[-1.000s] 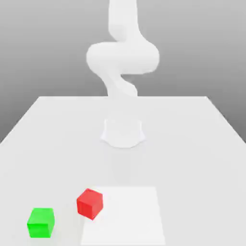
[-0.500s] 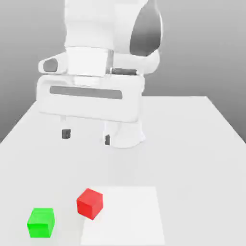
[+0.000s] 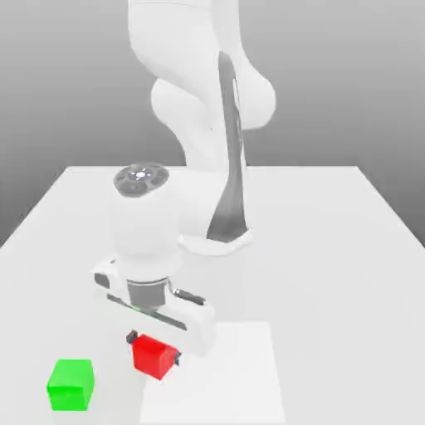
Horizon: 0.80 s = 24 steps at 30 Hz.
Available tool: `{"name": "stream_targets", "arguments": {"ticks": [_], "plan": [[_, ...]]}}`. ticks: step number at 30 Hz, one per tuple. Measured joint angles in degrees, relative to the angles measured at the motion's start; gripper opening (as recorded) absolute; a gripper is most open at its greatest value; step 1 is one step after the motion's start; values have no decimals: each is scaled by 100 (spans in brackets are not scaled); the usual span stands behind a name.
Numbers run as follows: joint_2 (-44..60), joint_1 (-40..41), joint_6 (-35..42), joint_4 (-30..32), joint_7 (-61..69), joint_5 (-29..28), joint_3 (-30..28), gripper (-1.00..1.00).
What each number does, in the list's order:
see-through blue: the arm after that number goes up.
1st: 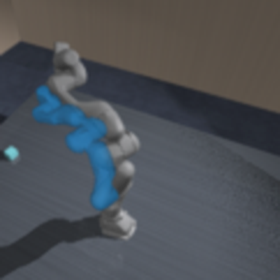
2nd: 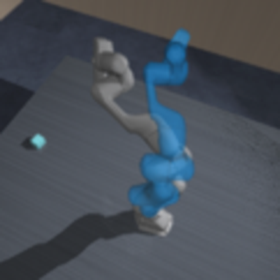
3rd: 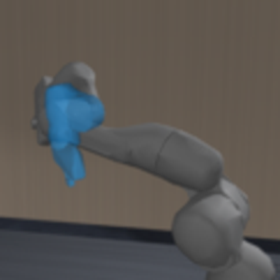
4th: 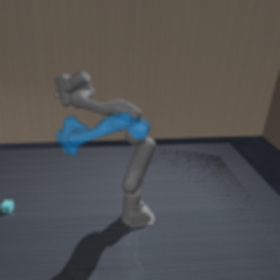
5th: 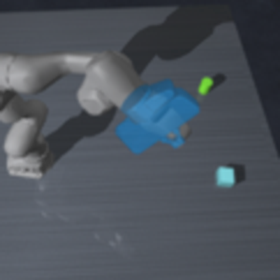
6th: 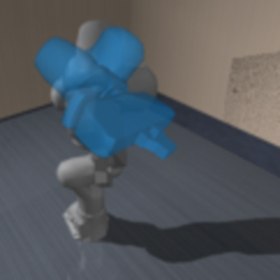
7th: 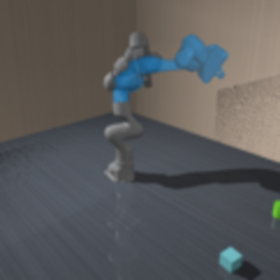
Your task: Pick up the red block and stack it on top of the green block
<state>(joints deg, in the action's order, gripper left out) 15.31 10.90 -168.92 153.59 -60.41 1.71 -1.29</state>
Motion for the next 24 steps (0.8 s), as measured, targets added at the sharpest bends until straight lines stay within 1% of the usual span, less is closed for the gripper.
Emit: {"name": "stream_targets", "arguments": {"ticks": [4, 10, 13, 20, 22, 24], "plan": [[13, 12, -13, -2, -10, -12, 11, -100], [-1054, -5, 916, 135, -62, -118, -51, -100], [-1065, 238, 1288, -211, 339, -72, -138, -100], [-731, 770, 2018, -1276, 1464, -9, -379, -100], [-434, 837, 1839, -1397, 1612, 44, -376, -100], [-53, 882, 1504, -1443, 1691, 113, -338, -100]]}}
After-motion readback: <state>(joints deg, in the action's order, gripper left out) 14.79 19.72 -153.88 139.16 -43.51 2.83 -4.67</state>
